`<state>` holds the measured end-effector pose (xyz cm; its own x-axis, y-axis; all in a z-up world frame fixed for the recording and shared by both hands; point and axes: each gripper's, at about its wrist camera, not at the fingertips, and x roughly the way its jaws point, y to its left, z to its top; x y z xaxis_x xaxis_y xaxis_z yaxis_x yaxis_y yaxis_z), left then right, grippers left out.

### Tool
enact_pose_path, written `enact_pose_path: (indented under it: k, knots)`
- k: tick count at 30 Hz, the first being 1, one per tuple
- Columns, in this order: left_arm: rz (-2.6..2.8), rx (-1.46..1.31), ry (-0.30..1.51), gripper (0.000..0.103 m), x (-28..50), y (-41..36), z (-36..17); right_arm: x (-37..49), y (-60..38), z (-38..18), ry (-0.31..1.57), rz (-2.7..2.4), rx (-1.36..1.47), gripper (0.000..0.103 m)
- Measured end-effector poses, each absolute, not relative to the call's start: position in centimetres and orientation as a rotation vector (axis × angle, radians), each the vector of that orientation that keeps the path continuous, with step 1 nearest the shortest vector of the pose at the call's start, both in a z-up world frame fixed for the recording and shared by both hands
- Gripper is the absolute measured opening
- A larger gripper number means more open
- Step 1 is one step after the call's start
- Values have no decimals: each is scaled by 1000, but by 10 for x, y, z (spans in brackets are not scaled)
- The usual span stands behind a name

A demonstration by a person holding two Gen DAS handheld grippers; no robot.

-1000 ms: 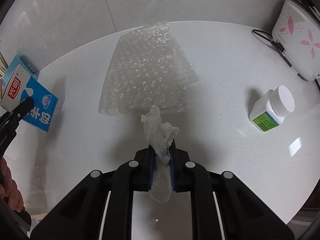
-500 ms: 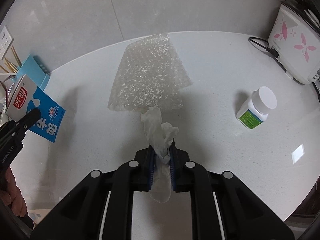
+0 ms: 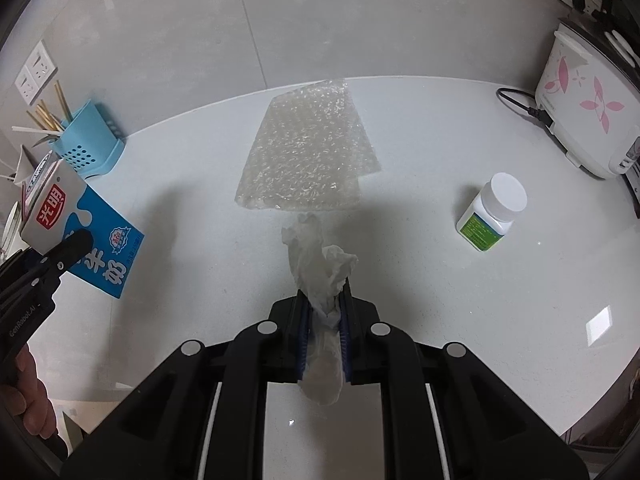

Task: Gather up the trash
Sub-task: 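Lift the tissue and milk carton and carry them toward the bin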

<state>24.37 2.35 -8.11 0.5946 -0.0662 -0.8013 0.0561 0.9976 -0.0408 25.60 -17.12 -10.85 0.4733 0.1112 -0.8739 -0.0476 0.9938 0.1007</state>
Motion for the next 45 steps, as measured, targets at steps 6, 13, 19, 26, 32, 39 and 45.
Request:
enact_pose_path:
  k: [6, 13, 19, 26, 32, 39, 45]
  knots:
    - [-53, -19, 936, 39, 228, 22, -76, 244, -170, -97, 1057, 126, 51, 12]
    - [-53, 0, 925, 39, 208, 12, -67, 224, -170, -92, 1055, 146, 21, 12]
    - [-55, 4, 911, 39, 187, 2, -58, 209, -174, -88, 1048, 157, -4, 12]
    - [-40, -24, 915, 39, 167, -1, -56, 189, -182, -83, 1032, 168, -3, 12]
    - [-26, -48, 923, 39, 149, -1, -58, 171, -182, -84, 1028, 191, -24, 12]
    - [-20, -54, 923, 39, 131, -5, -56, 155, -183, -89, 1032, 205, -37, 12]
    - [-14, -62, 928, 39, 112, -8, -57, 140, -185, -92, 1032, 220, -43, 12]
